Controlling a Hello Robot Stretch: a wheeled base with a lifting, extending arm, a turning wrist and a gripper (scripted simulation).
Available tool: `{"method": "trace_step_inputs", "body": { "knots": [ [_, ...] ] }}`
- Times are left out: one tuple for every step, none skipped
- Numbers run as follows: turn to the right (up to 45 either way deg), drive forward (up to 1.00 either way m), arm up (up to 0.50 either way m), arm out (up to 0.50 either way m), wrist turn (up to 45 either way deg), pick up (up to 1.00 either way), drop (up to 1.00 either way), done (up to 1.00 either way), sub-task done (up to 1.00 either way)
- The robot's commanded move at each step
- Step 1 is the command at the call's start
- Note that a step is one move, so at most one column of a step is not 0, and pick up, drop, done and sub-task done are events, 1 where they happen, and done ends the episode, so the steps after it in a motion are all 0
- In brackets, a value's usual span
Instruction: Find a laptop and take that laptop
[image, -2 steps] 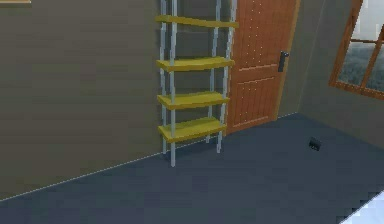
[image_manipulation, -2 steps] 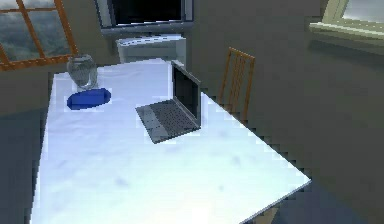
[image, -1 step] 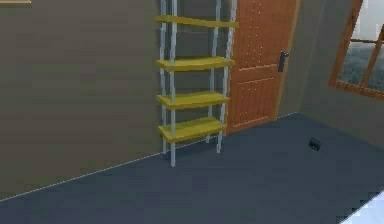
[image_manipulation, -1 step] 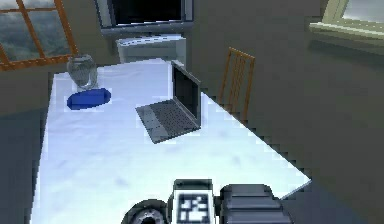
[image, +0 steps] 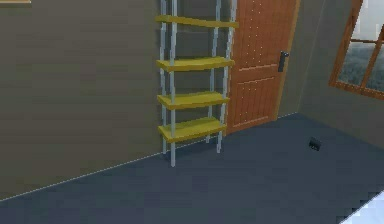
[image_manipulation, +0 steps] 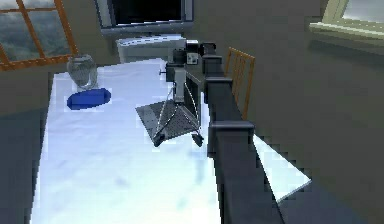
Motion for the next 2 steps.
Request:
{"method": "trace_step_inputs", "body": {
  "knots": [
    [0.0, 0.00, 0.00, 0.00, 45.0, 0.00, 0.00, 0.00, 0.00],
    [0.0, 0.00, 0.00, 0.00, 45.0, 0.00, 0.00, 0.00, 0.00]
  ]
}}
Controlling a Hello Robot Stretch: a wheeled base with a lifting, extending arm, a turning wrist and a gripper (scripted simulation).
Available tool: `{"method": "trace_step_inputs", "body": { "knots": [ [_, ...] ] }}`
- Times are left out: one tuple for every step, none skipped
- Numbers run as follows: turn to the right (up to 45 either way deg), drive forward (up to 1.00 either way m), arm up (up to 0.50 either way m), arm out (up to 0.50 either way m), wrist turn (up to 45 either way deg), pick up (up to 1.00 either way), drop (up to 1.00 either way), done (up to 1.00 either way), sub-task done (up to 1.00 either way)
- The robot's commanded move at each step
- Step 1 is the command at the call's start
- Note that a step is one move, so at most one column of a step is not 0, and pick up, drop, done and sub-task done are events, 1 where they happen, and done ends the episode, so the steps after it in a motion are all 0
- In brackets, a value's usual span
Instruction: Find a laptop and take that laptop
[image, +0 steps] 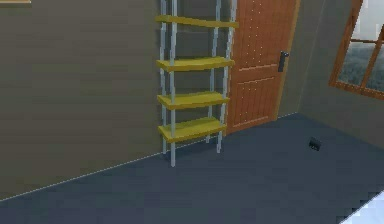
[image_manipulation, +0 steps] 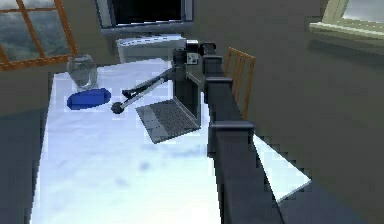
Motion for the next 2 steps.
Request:
{"method": "trace_step_inputs", "body": {
  "knots": [
    [0.0, 0.00, 0.00, 0.00, 39.0, 0.00, 0.00, 0.00, 0.00],
    [0.0, 0.00, -0.30, 0.00, 0.0, 0.00, 0.00, 0.00, 0.00]
  ]
}}
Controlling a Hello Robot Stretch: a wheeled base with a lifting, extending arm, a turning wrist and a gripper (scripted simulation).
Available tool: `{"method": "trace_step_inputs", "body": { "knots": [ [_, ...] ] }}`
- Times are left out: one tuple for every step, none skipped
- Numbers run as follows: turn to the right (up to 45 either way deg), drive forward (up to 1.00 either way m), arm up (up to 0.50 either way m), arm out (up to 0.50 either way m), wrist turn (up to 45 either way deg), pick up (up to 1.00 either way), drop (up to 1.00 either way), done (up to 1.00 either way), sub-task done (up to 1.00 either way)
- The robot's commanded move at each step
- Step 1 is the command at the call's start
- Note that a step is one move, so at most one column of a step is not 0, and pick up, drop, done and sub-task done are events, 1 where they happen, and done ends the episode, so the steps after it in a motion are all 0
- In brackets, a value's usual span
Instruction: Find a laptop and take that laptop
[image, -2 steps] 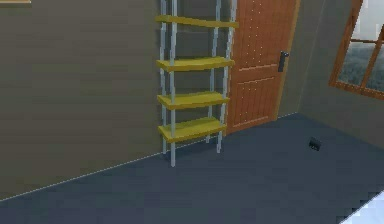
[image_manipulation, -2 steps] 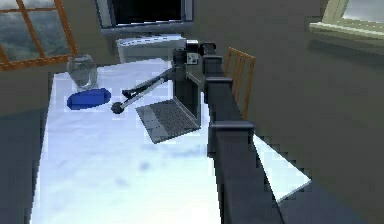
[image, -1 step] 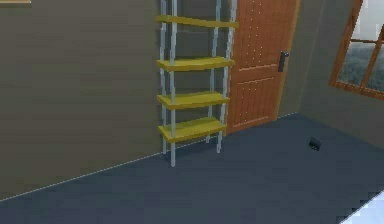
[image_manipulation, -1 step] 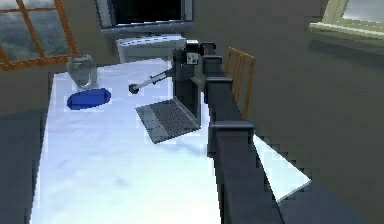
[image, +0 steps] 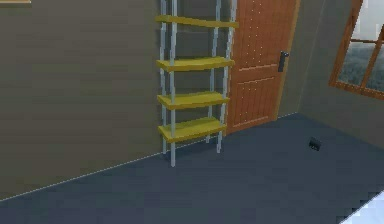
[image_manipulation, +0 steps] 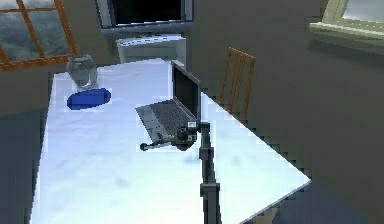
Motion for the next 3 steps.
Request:
{"method": "trace_step_inputs", "body": {
  "knots": [
    [0.0, 0.00, 0.00, 0.00, 0.0, 1.00, 0.00, 0.00, 0.00],
    [0.0, 0.00, 0.10, 0.00, 0.0, 0.00, 0.00, 0.00, 0.00],
    [0.0, 0.00, 0.00, 0.00, 0.0, 0.00, 0.00, 1.00, 0.00]
  ]
}}
